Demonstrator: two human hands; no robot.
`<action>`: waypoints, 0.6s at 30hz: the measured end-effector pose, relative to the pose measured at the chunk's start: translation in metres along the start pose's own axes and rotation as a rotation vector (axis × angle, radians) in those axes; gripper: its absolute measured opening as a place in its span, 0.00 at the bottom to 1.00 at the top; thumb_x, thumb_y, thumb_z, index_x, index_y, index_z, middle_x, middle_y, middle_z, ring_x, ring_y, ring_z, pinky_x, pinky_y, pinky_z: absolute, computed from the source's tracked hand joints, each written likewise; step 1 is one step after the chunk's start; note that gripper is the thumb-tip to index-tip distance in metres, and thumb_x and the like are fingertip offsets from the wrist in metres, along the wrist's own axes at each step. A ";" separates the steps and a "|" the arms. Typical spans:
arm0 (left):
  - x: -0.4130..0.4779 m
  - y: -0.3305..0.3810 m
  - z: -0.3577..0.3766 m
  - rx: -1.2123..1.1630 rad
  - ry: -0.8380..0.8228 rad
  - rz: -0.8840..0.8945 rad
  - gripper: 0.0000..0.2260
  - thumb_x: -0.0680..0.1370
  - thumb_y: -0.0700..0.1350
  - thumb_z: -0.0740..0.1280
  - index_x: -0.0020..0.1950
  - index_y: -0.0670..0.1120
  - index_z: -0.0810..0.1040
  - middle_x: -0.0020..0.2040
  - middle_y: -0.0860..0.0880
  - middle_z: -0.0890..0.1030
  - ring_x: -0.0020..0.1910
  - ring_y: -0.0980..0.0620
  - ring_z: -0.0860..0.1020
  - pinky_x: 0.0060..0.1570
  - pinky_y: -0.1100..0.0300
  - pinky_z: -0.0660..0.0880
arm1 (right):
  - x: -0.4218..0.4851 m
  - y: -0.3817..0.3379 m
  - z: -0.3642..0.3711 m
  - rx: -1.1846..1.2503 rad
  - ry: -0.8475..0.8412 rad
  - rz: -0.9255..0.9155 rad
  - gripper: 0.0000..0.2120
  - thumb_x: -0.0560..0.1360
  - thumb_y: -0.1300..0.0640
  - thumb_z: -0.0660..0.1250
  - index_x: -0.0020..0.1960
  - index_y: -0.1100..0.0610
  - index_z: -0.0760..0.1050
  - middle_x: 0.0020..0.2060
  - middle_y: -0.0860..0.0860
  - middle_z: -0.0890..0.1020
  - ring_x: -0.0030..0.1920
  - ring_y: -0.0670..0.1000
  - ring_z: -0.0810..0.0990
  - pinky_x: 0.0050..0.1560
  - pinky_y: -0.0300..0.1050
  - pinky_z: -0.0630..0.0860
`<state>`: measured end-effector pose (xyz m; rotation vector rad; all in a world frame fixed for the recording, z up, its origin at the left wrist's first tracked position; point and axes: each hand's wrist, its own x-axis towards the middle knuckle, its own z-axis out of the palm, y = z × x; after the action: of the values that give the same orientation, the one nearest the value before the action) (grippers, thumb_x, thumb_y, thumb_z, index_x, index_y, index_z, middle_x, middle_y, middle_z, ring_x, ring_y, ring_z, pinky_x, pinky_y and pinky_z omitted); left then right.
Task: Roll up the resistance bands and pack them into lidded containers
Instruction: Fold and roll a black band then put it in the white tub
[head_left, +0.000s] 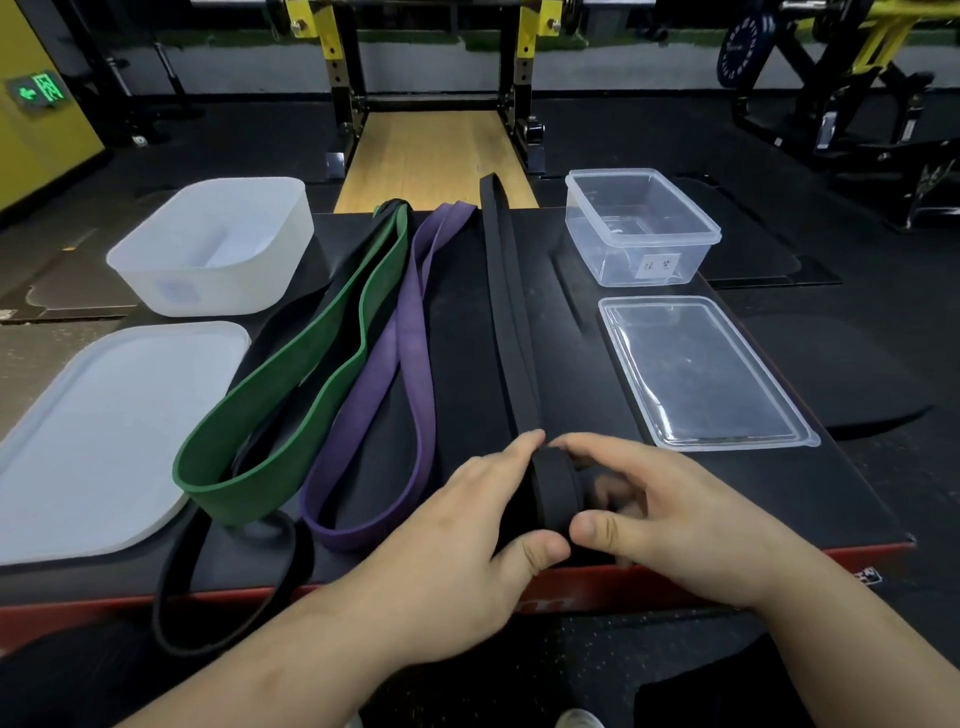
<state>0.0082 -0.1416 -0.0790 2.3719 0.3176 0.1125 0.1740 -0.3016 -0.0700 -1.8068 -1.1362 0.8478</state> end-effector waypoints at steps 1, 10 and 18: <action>0.000 0.000 0.000 -0.004 0.008 0.000 0.36 0.80 0.63 0.63 0.81 0.65 0.44 0.78 0.65 0.57 0.67 0.78 0.52 0.59 0.86 0.45 | 0.001 0.001 0.001 0.002 0.011 -0.005 0.29 0.69 0.33 0.74 0.68 0.31 0.71 0.50 0.46 0.83 0.43 0.49 0.82 0.41 0.50 0.79; 0.005 -0.009 -0.006 0.026 0.055 0.025 0.38 0.78 0.59 0.70 0.80 0.67 0.50 0.75 0.71 0.58 0.69 0.80 0.53 0.63 0.83 0.49 | 0.006 -0.005 0.001 -0.019 0.043 -0.018 0.25 0.75 0.37 0.72 0.71 0.35 0.72 0.52 0.42 0.80 0.32 0.48 0.82 0.39 0.45 0.80; 0.009 -0.011 -0.004 0.004 0.056 -0.005 0.40 0.77 0.62 0.69 0.80 0.68 0.46 0.75 0.72 0.54 0.68 0.83 0.49 0.61 0.85 0.49 | 0.010 -0.005 -0.003 -0.060 0.069 0.033 0.24 0.74 0.34 0.68 0.69 0.28 0.68 0.41 0.50 0.85 0.31 0.54 0.83 0.44 0.55 0.83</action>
<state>0.0141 -0.1290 -0.0842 2.3749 0.3512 0.1759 0.1783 -0.2920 -0.0654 -1.8941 -1.1013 0.7720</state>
